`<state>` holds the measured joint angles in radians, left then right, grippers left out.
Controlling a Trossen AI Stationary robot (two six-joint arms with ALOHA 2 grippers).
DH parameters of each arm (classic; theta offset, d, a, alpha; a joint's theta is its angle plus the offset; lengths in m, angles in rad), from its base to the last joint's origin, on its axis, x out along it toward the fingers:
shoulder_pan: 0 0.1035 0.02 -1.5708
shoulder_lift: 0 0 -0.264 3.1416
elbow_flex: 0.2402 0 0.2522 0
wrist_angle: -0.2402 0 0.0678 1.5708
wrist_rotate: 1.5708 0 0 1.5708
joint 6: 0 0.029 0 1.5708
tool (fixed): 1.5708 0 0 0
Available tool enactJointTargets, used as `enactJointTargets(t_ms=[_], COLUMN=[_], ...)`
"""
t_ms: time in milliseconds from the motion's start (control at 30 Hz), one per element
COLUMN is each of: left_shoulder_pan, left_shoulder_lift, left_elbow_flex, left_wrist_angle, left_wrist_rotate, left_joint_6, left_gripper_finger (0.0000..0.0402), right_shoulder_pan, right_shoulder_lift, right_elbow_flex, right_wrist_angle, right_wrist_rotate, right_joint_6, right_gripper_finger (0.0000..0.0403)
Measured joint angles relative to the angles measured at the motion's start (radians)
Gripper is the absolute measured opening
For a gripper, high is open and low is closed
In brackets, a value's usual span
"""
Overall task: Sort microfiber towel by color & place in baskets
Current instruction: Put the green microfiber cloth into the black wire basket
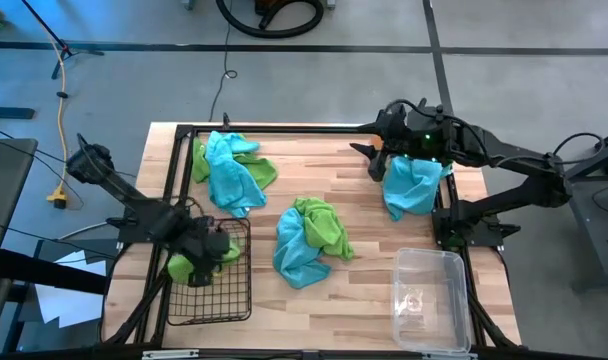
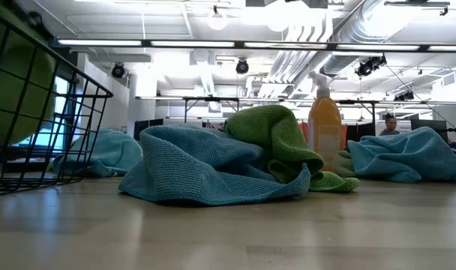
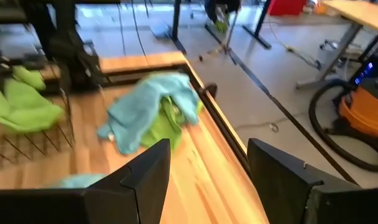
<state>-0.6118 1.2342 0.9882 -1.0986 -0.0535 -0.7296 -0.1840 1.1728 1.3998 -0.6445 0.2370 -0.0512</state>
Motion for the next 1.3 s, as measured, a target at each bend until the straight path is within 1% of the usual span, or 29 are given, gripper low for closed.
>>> enactJointTargets(t_ms=[133,300,400,467,633,800,933,1100,1200,1300], left_shoulder_pan=[0.013,0.016,0.016,0.016,0.005,0.010,0.007,0.007,0.017,0.018], left_shoulder_lift=[0.102,0.224,0.286,0.320,0.351,0.345,0.342,0.325,0.298,0.245], left_elbow_flex=[0.000,0.000,0.000,0.000,0.000,-0.001,-0.001,-0.002,-0.001,-0.001], left_wrist_angle=[0.041,0.159,0.200,0.199,0.207,0.206,0.207,0.204,0.207,0.205], left_wrist_rotate=[0.021,0.026,0.077,0.109,0.111,0.121,0.127,0.163,0.200,0.226], left_joint_6=[-0.002,-0.003,-0.002,-0.012,-0.009,-0.028,-0.055,-0.036,-0.036,-0.034], left_gripper_finger=[0.0000,0.0006,0.0013,0.0018,0.0041,0.0097,0.0154,0.0224,0.0255,0.0276], right_shoulder_pan=[-0.028,-0.046,-0.054,-0.058,-0.058,-0.058,-0.058,-0.058,-0.058,-0.058], right_shoulder_lift=[0.000,0.000,0.000,0.000,0.000,0.000,0.000,0.000,0.000,0.000], right_elbow_flex=[0.000,0.000,0.000,0.000,0.000,0.000,0.000,0.000,0.000,0.000], right_wrist_angle=[-0.059,-0.101,-0.107,-0.113,-0.130,-0.130,-0.130,-0.130,-0.129,-0.129], right_wrist_rotate=[-0.002,-0.024,-0.053,-0.062,-0.065,-0.091,-0.091,-0.091,-0.091,-0.091], right_joint_6=[-0.006,-0.069,-0.088,-0.088,-0.059,-0.036,-0.031,-0.017,-0.008,-0.005], right_gripper_finger=[0.0210,0.0210,0.0210,0.0210,0.0210,0.0210,0.0210,0.0210,0.0210,0.0210])
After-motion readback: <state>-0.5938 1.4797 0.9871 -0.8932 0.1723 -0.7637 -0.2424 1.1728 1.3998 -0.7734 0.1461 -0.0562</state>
